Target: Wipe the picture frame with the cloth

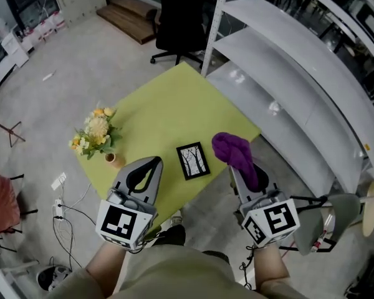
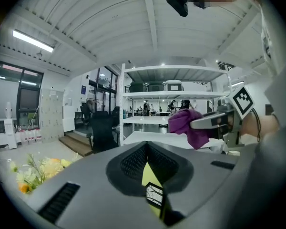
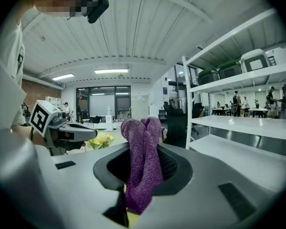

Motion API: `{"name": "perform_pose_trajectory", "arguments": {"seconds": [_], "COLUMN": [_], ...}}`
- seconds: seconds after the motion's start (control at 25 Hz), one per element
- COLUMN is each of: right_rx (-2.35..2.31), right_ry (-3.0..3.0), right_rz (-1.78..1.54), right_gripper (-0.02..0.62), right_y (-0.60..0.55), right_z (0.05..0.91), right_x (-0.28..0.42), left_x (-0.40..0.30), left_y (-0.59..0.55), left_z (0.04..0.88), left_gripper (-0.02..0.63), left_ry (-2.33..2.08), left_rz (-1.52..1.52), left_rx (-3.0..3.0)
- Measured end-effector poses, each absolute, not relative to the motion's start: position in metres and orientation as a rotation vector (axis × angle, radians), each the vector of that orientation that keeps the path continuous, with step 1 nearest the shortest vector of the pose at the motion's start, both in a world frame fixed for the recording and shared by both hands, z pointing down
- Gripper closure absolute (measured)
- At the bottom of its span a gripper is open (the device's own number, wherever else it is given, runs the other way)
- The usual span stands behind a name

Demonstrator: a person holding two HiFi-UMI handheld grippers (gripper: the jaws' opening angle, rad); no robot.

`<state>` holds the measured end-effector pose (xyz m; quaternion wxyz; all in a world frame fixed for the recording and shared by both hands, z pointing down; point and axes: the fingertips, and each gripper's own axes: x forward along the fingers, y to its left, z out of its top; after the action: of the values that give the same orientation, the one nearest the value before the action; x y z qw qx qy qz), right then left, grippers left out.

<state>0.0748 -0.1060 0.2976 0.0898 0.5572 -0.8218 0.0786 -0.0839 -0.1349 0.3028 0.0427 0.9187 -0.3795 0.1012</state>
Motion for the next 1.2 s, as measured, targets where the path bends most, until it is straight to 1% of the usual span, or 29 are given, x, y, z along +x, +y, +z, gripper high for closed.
{"name": "perform_pose_trajectory", "arguments": {"seconds": [0.2,0.48,0.88,1.2], "right_rx": [1.578,1.437,1.165,0.94], "right_ry": [-2.438,-2.392,-2.372,-2.365], "right_rz": [0.292,0.381,0.483,0.526], "right_gripper": [0.508,0.509,0.509,0.509], "right_y": [-0.15,-0.184,-0.213,-0.222], "right_z": [0.326,0.371,0.446,0.506], "right_x": [0.059,0.048,0.036,0.026], "left_x": [-0.081,-0.069,-0.057,-0.043], "left_y": [-0.171,-0.192,-0.208,-0.208], "left_z": [0.331,0.367,0.426,0.486], "left_gripper": [0.598,0.598,0.598,0.598], "left_ry": [-1.12,-1.079,-1.169,-1.204], "left_rz": [0.352,0.413,0.453,0.545], "left_rx": [2.808,2.767,2.615,2.471]}}
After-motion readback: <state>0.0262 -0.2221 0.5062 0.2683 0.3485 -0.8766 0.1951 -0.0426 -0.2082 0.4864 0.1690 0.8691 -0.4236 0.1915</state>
